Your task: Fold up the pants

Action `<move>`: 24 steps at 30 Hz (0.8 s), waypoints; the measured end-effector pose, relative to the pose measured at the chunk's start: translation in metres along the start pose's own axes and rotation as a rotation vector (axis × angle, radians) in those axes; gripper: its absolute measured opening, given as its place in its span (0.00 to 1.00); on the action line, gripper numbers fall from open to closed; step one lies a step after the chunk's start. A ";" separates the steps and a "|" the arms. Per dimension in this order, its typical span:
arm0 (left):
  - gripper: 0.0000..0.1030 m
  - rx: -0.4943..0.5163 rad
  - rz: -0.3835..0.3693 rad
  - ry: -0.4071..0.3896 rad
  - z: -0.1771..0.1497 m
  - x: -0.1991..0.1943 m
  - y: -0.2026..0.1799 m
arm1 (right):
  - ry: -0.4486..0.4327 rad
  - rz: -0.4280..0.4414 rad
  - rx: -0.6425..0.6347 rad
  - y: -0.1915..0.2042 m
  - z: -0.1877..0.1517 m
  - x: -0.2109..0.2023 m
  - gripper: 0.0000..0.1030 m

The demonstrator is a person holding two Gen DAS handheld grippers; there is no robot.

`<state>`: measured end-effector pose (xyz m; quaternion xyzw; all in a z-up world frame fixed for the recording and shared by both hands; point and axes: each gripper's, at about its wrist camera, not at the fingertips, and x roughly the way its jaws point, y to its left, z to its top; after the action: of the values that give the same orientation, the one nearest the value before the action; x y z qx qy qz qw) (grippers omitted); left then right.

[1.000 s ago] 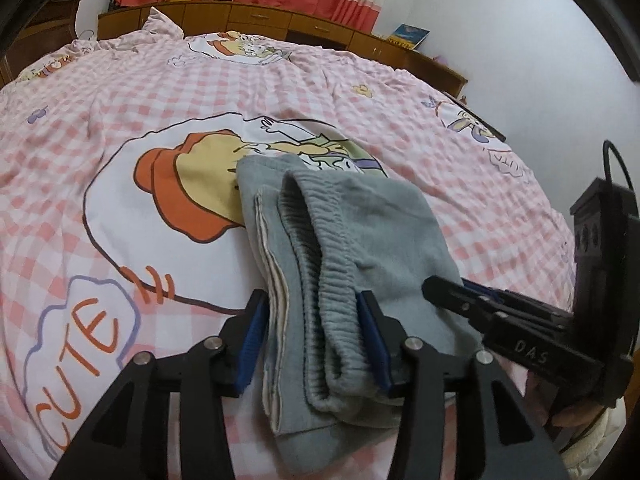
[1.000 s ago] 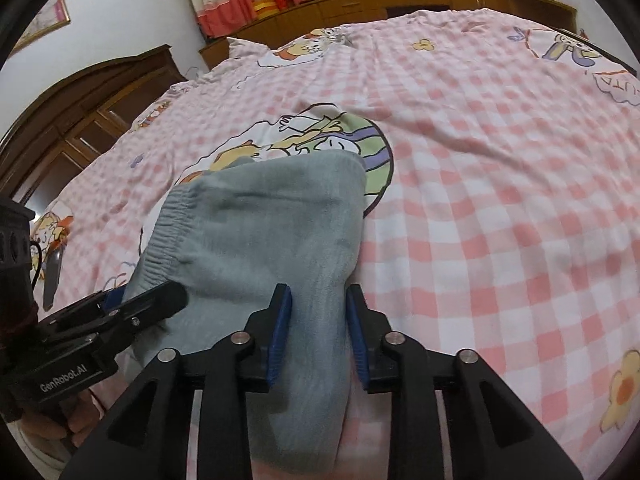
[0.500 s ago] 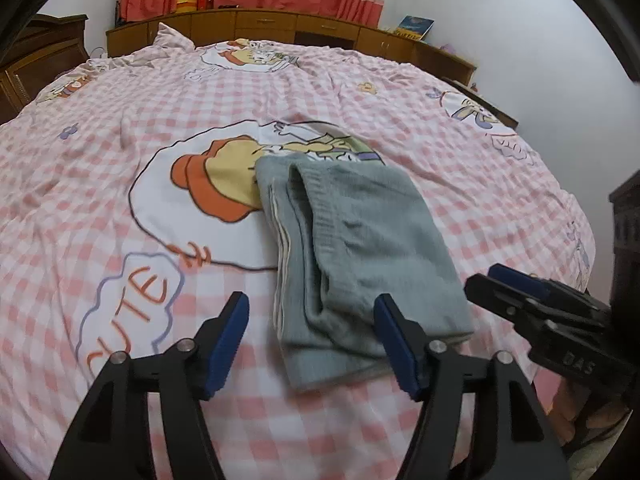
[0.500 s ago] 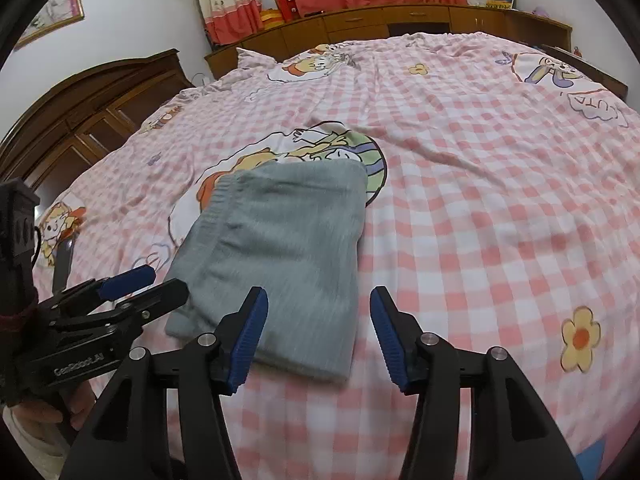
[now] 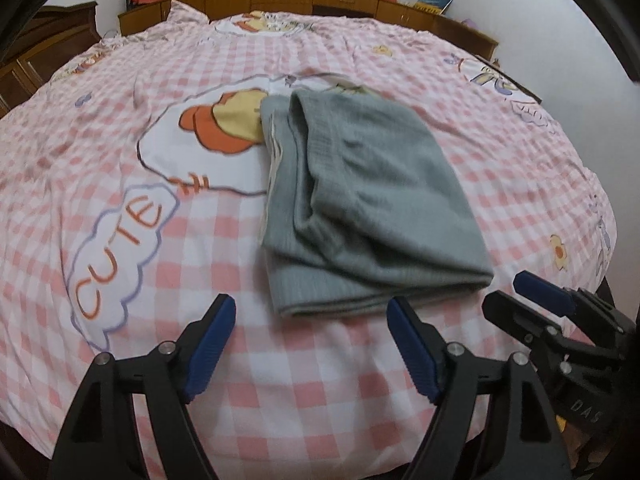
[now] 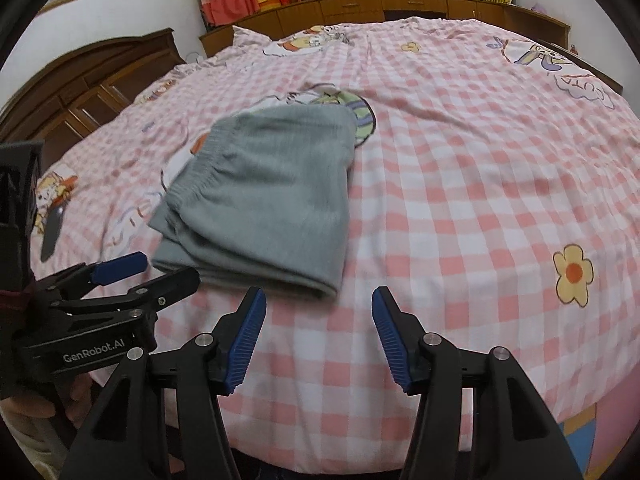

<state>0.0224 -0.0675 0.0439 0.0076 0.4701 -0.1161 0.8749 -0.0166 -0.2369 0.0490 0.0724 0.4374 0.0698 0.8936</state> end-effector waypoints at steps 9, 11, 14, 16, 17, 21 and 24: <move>0.82 -0.001 0.039 0.034 -0.006 0.013 -0.001 | 0.046 -0.028 0.009 -0.004 -0.013 0.024 0.54; 0.83 0.005 0.047 0.038 -0.006 0.015 -0.002 | 0.050 -0.027 0.011 -0.005 -0.013 0.027 0.55; 0.85 0.013 0.053 0.042 -0.007 0.017 -0.004 | 0.056 -0.015 0.027 -0.008 -0.014 0.028 0.55; 0.86 0.015 0.056 0.044 -0.007 0.018 -0.005 | 0.057 -0.008 0.036 -0.010 -0.015 0.029 0.55; 0.86 0.017 0.057 0.045 -0.007 0.019 -0.005 | 0.057 -0.006 0.038 -0.009 -0.015 0.030 0.55; 0.87 0.019 0.061 0.048 -0.007 0.021 -0.005 | 0.056 -0.003 0.037 -0.009 -0.015 0.030 0.57; 0.88 0.019 0.059 0.048 -0.007 0.021 -0.005 | 0.054 -0.001 0.034 -0.008 -0.015 0.031 0.59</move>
<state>0.0269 -0.0754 0.0230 0.0326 0.4892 -0.0946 0.8664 -0.0093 -0.2379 0.0142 0.0853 0.4624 0.0642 0.8802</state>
